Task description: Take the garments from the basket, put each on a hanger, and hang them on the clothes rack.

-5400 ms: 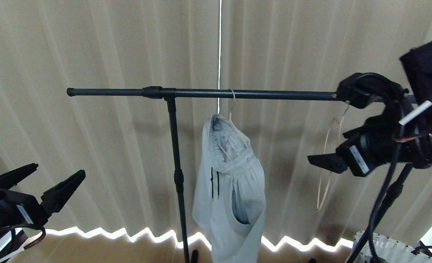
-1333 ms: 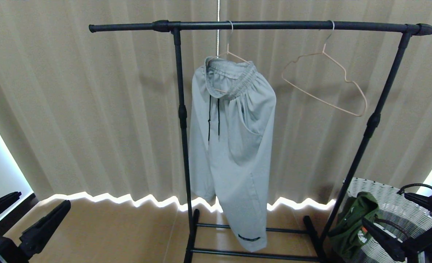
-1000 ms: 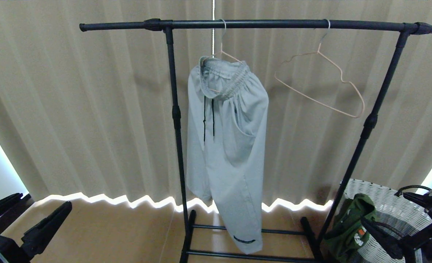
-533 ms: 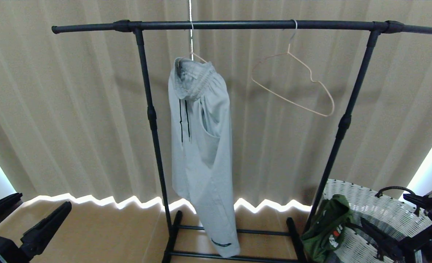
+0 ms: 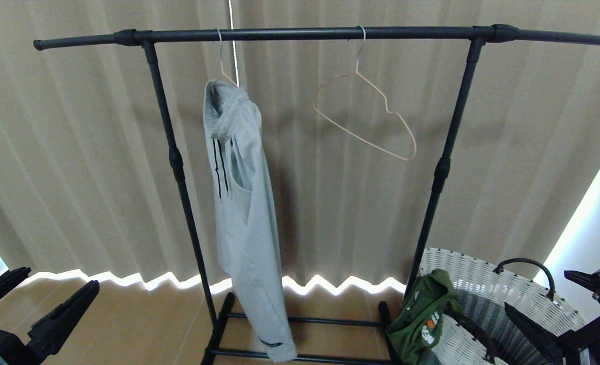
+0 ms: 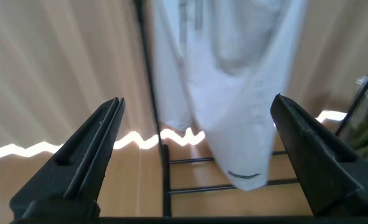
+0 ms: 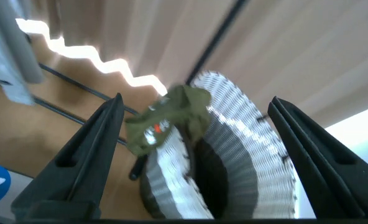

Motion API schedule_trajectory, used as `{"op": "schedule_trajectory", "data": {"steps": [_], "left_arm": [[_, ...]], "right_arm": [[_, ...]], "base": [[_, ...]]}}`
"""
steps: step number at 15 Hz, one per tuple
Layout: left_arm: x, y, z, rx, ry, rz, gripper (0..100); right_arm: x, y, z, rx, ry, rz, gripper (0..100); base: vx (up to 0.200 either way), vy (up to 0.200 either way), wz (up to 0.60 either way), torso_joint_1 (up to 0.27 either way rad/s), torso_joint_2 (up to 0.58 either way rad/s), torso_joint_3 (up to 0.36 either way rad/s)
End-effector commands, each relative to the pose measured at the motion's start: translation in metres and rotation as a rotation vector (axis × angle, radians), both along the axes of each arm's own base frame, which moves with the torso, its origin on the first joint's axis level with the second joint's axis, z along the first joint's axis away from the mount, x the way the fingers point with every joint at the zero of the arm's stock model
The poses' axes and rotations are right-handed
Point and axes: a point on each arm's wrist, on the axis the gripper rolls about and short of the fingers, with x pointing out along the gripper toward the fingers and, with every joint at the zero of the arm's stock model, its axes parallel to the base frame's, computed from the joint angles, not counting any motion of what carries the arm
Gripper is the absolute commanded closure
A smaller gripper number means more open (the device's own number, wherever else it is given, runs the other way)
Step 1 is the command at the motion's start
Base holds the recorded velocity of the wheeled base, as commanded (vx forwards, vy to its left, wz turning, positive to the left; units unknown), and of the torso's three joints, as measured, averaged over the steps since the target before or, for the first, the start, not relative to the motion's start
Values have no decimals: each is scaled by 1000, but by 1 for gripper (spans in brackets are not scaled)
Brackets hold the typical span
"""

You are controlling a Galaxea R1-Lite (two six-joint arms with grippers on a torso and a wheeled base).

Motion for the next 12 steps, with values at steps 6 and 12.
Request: {"op": "schedule_trajectory", "data": {"steps": [6, 12], "left_arm": [[-3, 0, 1, -3, -6, -1, 0], [-3, 0, -2, -1, 39, -1, 0]], "right_arm": [[0, 0, 0, -1, -2, -1, 0], [0, 0, -1, -3, 4, 0, 0]], "base": [[0, 0, 0, 0, 0, 0], [100, 0, 0, -2, -1, 4]]}}
